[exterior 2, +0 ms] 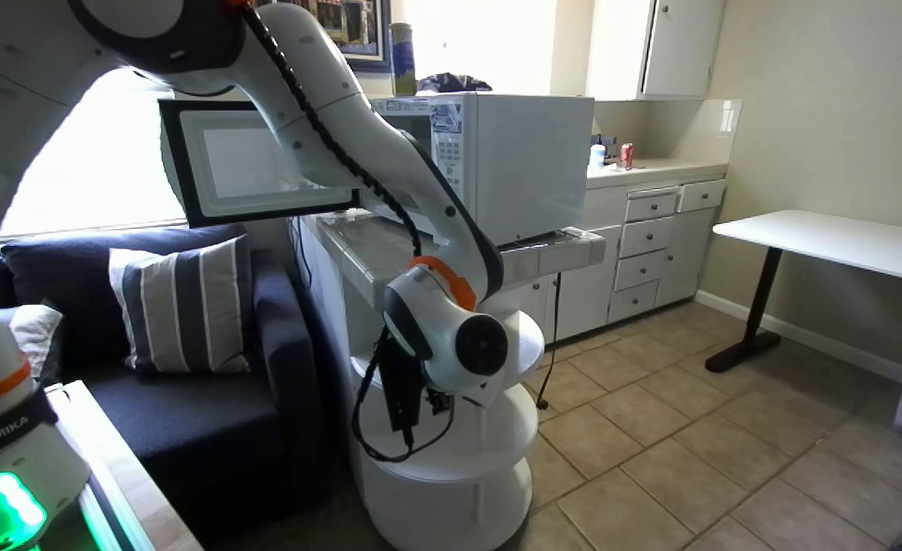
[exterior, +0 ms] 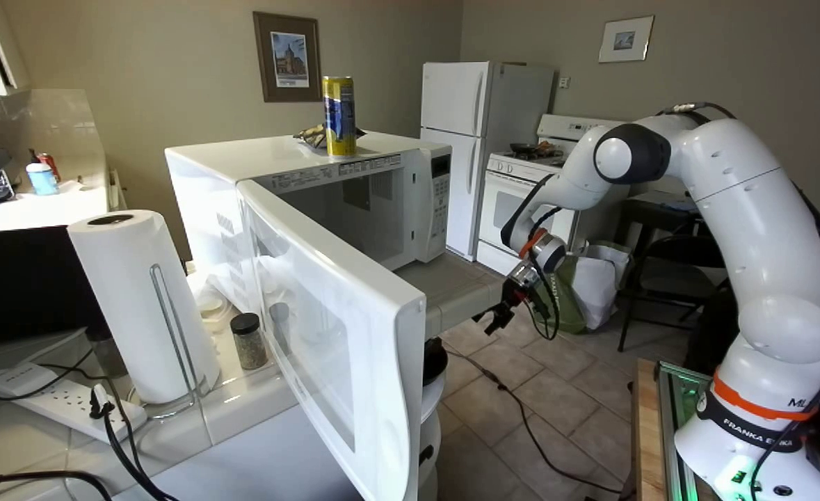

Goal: Put the black bowl in the microwave.

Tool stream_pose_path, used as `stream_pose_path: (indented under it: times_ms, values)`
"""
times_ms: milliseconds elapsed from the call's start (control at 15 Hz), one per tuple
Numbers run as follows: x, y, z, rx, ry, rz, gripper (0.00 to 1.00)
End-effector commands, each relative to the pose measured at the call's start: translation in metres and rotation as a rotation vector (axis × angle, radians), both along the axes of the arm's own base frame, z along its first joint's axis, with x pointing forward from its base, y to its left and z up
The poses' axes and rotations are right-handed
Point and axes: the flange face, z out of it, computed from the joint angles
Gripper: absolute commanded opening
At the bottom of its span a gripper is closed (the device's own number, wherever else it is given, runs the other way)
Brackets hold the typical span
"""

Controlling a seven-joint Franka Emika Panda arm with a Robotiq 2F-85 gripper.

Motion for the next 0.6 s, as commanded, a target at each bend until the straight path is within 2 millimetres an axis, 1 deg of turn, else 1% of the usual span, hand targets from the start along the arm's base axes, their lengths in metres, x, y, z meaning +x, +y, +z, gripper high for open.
stream_pose_path:
  times_ms: [0,67,267,533]
  values:
    - [0.014,0.011,-0.026,-0.005,-0.014,0.033,1.0]
    - [0.007,0.004,-0.011,0.002,-0.005,0.015,1.0]
    - [0.012,0.011,-0.021,0.004,0.002,0.034,1.0]
    - [0.014,0.01,-0.02,0.001,-0.001,0.035,1.0]
